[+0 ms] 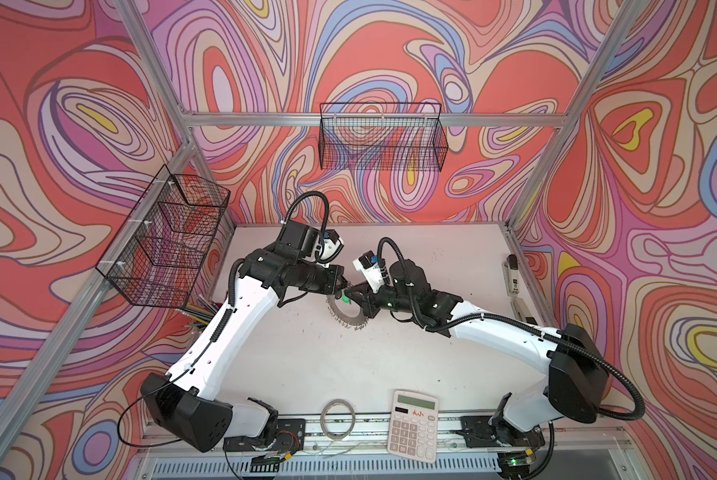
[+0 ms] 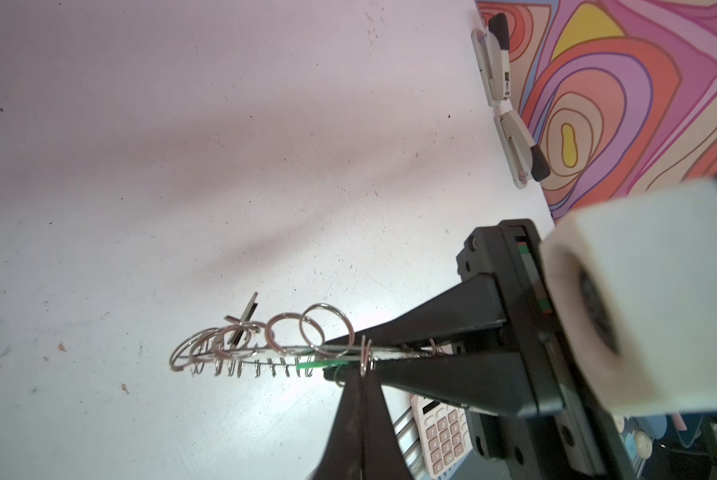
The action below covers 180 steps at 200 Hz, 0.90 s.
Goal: Attach keys to a key ring
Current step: Insert the key into the keyring, then place the keyring at the center of the table.
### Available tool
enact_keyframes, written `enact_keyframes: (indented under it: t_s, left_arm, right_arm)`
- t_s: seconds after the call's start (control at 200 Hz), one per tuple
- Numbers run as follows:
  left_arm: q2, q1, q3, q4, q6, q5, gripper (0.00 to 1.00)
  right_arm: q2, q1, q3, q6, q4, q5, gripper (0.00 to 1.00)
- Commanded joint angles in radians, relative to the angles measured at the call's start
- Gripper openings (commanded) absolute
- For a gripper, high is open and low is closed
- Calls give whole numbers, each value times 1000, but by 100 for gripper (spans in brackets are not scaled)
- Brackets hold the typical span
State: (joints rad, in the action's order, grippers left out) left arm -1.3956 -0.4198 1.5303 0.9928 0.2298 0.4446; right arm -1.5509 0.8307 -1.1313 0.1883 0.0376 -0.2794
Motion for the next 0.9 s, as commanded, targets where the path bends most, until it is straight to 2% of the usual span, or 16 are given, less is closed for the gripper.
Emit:
enact_keyframes:
  t_s: [0.0,0.12,0.26,0.3,0.411,0.526,0.606,0.746,0.791,0.846,0.896]
  left_arm:
    - [-24,5,23,153,-46,7,0]
    - [-46,6,28,76,-24,82,0]
    - [1,51,-1,-82,22,166,39]
    - [21,77,-19,-120,29,160,45]
    - [92,166,-116,-212,50,128,55]
    - [154,269,-282,-354,112,218,57]
    - [174,285,-371,-440,140,298,58]
    - [163,285,-459,-526,173,420,58]
    - [157,285,-486,-555,187,447,58]
    - [159,285,-523,-613,215,485,58]
    - [165,285,-549,-673,243,518,59]
  right_arm:
    - [-29,-28,-6,-72,-38,116,0]
    - [-43,-28,1,-75,-25,22,0]
    - [-48,-45,35,-3,66,-158,0]
    - [-52,-64,46,38,99,-238,0]
    - [-57,-141,93,196,251,-428,0]
    - [-75,-229,176,459,584,-589,0]
    - [-104,-274,215,652,831,-652,0]
    - [-204,-332,255,1045,1343,-686,0]
    - [-275,-342,246,1162,1495,-691,0]
    - [-328,-343,224,1256,1603,-697,0]
    - [-356,-343,218,1286,1625,-692,0]
